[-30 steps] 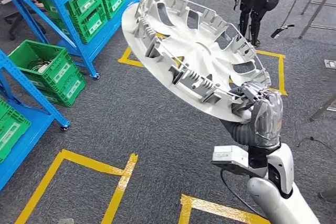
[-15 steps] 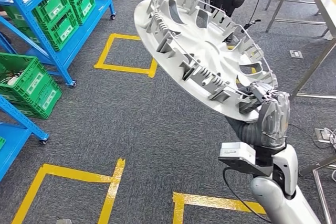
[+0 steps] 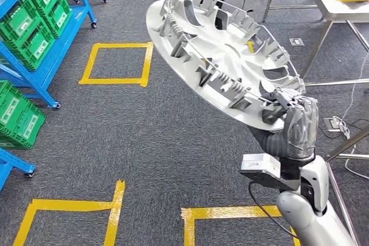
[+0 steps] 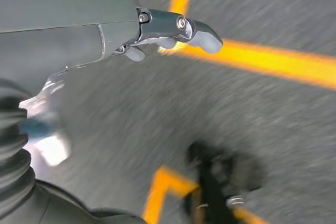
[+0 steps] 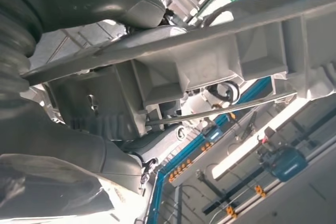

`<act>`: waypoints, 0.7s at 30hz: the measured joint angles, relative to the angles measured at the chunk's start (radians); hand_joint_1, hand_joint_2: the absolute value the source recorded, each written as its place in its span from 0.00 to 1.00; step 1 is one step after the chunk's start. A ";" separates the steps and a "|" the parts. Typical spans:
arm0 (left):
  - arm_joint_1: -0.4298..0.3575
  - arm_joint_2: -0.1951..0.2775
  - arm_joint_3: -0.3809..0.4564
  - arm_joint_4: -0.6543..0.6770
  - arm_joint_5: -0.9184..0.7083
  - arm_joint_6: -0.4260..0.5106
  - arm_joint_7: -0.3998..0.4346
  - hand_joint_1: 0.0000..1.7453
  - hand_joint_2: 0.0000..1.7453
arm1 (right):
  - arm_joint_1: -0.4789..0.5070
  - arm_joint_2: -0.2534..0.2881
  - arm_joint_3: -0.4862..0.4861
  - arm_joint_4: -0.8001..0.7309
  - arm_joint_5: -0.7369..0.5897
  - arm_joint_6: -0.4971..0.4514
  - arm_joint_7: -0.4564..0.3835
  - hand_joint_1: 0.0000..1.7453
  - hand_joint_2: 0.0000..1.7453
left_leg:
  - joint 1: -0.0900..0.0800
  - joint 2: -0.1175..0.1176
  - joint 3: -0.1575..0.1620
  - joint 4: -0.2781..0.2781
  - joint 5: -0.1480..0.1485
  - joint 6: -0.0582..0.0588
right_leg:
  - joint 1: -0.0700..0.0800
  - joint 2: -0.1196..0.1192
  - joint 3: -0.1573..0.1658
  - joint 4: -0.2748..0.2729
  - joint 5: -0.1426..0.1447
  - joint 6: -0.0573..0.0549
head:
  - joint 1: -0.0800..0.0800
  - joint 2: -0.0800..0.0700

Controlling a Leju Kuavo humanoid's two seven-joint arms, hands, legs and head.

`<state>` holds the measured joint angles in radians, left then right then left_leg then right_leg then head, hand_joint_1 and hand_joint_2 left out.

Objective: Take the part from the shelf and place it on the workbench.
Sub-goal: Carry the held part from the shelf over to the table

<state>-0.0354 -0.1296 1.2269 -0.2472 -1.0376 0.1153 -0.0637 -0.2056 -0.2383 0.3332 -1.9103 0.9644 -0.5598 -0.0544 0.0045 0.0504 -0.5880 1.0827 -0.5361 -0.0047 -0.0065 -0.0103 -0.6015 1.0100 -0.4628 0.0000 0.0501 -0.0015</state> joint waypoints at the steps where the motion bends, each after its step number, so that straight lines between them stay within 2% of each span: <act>1: 0.000 0.000 0.014 -0.001 0.013 -0.013 0.047 0.00 1.00 | -0.015 0.004 0.005 0.004 -0.001 0.011 0.006 1.00 1.00 | 0.001 -0.022 -0.027 0.064 -0.034 -0.002 | 0.000 0.009 0.000 0.000 0.001 -0.004 | -0.002 0.000; 3: 0.002 -0.001 0.039 -0.004 0.028 -0.031 0.110 0.00 1.00 | -0.043 0.013 0.017 0.012 -0.001 0.027 0.017 1.00 1.00 | 0.001 -0.040 -0.091 0.197 -0.087 -0.002 | 0.004 0.029 0.000 0.000 0.001 -0.008 | -0.004 0.000; 4: 0.003 -0.001 0.049 -0.007 0.030 -0.036 0.127 0.00 1.00 | -0.053 0.015 0.023 0.015 -0.001 0.030 0.021 1.00 1.00 | 0.000 -0.042 -0.109 0.228 -0.088 0.001 | 0.006 0.040 0.000 0.000 0.001 -0.009 | -0.004 0.000; 5: 0.004 -0.002 0.056 -0.009 0.030 -0.040 0.136 0.00 1.00 | -0.061 0.016 0.027 0.019 -0.002 0.032 0.024 1.00 1.00 | -0.001 -0.044 -0.109 0.221 -0.070 0.005 | 0.008 0.050 0.001 0.001 0.002 -0.009 | -0.004 0.000; 6: 0.004 -0.002 0.062 -0.012 0.030 -0.045 0.141 0.00 1.00 | -0.067 0.017 0.031 0.023 -0.004 0.032 0.025 1.00 1.00 | -0.002 -0.049 -0.090 0.174 -0.035 0.011 | 0.009 0.060 0.002 0.001 0.002 -0.009 | -0.004 0.000; 7: 0.004 -0.002 0.067 -0.015 0.030 -0.051 0.143 0.00 1.00 | -0.072 0.017 0.034 0.027 -0.006 0.032 0.026 1.00 1.00 | -0.003 -0.063 -0.060 0.103 0.007 0.017 | 0.009 0.070 0.003 0.001 0.002 -0.009 | -0.004 0.000; 8: 0.004 -0.002 0.071 -0.016 0.030 -0.059 0.144 0.00 1.00 | -0.075 0.017 0.036 0.030 -0.009 0.032 0.026 1.00 1.00 | -0.003 -0.086 -0.029 0.034 0.038 0.023 | 0.011 0.078 0.003 0.003 0.002 -0.008 | -0.004 0.000; 9: 0.003 -0.002 0.075 -0.018 0.030 -0.068 0.144 0.00 1.00 | -0.078 0.017 0.039 0.034 -0.013 0.031 0.026 1.00 1.00 | -0.003 -0.105 -0.005 -0.022 0.058 0.026 | 0.010 0.087 0.000 0.004 0.002 -0.006 | -0.004 0.000; 10: 0.003 -0.002 0.079 -0.019 0.030 -0.076 0.144 0.00 1.00 | -0.081 0.017 0.041 0.037 -0.017 0.030 0.026 1.00 1.00 | -0.004 -0.119 0.007 -0.051 0.063 0.027 | 0.008 0.096 -0.004 0.005 0.004 -0.002 | -0.003 0.000; 11: 0.003 -0.001 0.083 -0.020 0.030 -0.082 0.144 0.00 1.00 | -0.083 0.017 0.043 0.040 -0.020 0.029 0.025 1.00 1.00 | -0.005 -0.123 0.010 -0.060 0.061 0.027 | 0.006 0.104 -0.008 0.004 0.006 0.004 | -0.004 0.000; 12: 0.003 -0.001 0.086 -0.020 0.030 -0.086 0.143 0.00 1.00 | -0.085 0.017 0.044 0.042 -0.022 0.029 0.025 1.00 1.00 | -0.006 -0.113 0.012 -0.066 0.062 0.027 | 0.003 0.113 -0.011 0.003 0.008 0.010 | -0.004 0.000; 13: 0.002 -0.002 0.087 -0.021 0.029 -0.088 0.142 0.00 1.00 | -0.085 0.017 0.045 0.044 -0.023 0.028 0.024 1.00 1.00 | -0.006 -0.103 0.014 -0.072 0.065 0.030 | 0.002 0.110 -0.016 0.005 0.006 0.015 | -0.003 0.000; 15: 0.001 -0.003 0.087 -0.021 0.029 -0.091 0.140 0.00 1.00 | -0.089 0.017 0.047 0.047 -0.023 0.028 0.024 1.00 1.00 | -0.002 -0.082 0.019 -0.084 0.072 0.037 | 0.005 0.072 -0.044 0.052 -0.026 0.024 | 0.001 0.000; 17: 0.001 -0.003 0.088 -0.022 0.029 -0.092 0.139 0.00 1.00 | -0.093 0.017 0.050 0.051 -0.024 0.028 0.024 1.00 1.00 | -0.002 -0.059 0.020 -0.087 0.073 0.041 | 0.004 0.029 -0.104 0.176 -0.090 0.034 | 0.005 0.000; 18: 0.002 -0.003 0.088 -0.022 0.029 -0.092 0.139 0.00 1.00 | -0.094 0.017 0.052 0.053 -0.024 0.027 0.023 1.00 1.00 | -0.002 -0.047 0.020 -0.087 0.072 0.042 | 0.001 0.022 -0.135 0.242 -0.116 0.038 | 0.005 0.000; 19: 0.002 -0.002 0.088 -0.022 0.029 -0.092 0.139 0.00 1.00 | -0.093 0.017 0.052 0.055 -0.024 0.027 0.023 1.00 1.00 | -0.002 -0.035 0.020 -0.087 0.071 0.041 | -0.001 0.018 -0.154 0.282 -0.125 0.042 | 0.005 0.000; 20: 0.002 -0.002 0.088 -0.023 0.029 -0.092 0.139 0.00 1.00 | -0.093 0.017 0.053 0.057 -0.024 0.027 0.023 1.00 1.00 | -0.002 -0.025 0.021 -0.087 0.069 0.040 | -0.004 0.015 -0.154 0.284 -0.115 0.045 | 0.006 0.000; 21: 0.001 -0.003 0.088 -0.023 0.029 -0.093 0.138 0.00 1.00 | -0.093 0.017 0.053 0.059 -0.024 0.027 0.023 1.00 1.00 | -0.001 -0.016 0.022 -0.086 0.068 0.038 | -0.006 0.010 -0.133 0.246 -0.089 0.047 | 0.006 0.000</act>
<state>-0.0345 -0.1325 1.3153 -0.2701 -1.0085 0.0219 0.0748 -0.2988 -0.2213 0.3861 -1.8511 0.9406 -0.5325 -0.0311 0.0031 0.0345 -0.5664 0.9966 -0.4683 0.0337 -0.0120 -0.0001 -0.7347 1.2561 -0.5517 0.0469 0.0557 -0.0015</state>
